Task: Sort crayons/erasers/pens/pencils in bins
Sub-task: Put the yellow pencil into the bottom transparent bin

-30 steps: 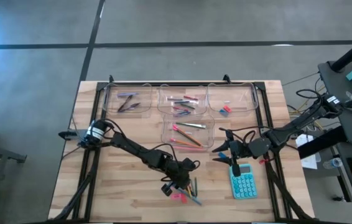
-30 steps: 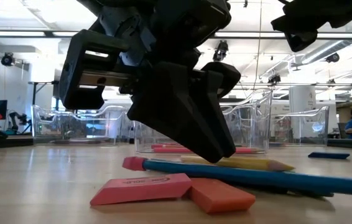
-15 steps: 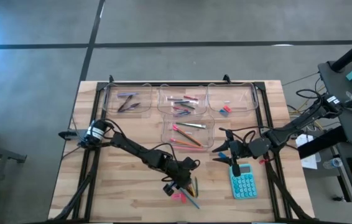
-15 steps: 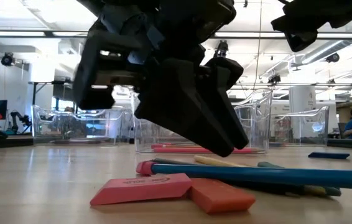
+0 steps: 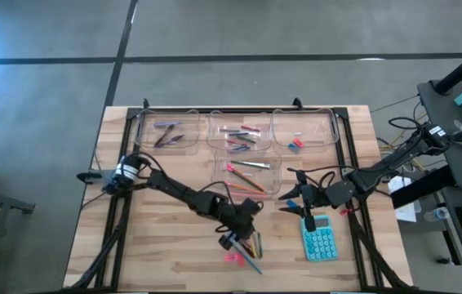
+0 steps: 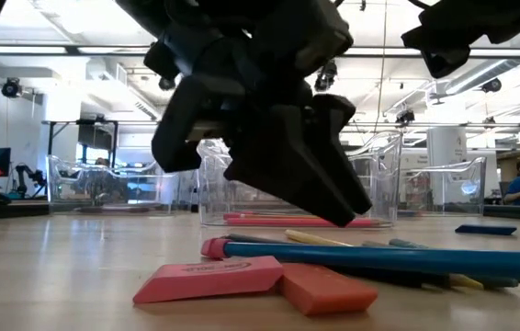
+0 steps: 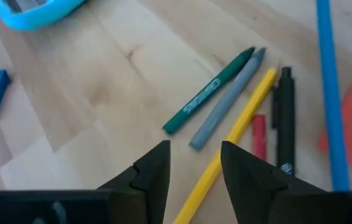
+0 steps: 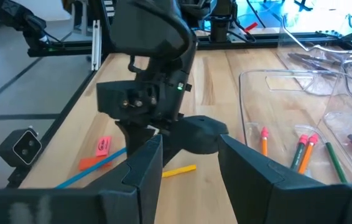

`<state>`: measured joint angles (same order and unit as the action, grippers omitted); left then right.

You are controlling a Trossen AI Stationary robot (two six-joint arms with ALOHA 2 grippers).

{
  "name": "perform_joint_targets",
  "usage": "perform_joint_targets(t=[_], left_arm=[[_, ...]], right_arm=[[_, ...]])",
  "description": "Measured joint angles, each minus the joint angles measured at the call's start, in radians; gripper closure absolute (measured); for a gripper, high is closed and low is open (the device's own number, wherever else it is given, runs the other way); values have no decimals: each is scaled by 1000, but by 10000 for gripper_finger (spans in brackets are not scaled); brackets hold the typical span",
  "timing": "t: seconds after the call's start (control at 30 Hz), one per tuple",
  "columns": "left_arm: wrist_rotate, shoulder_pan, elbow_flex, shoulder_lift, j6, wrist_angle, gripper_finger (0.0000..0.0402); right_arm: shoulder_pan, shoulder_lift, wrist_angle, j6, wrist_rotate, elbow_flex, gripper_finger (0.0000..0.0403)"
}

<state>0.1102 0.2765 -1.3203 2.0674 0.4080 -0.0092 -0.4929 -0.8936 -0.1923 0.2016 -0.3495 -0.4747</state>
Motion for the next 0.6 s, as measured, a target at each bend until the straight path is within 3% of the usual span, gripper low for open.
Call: perform_joint_targets(t=[0.6], left_arm=[[-3,-21,4,55,18,-66,274]], right_arm=[[0,0,10,0,0,0,257]])
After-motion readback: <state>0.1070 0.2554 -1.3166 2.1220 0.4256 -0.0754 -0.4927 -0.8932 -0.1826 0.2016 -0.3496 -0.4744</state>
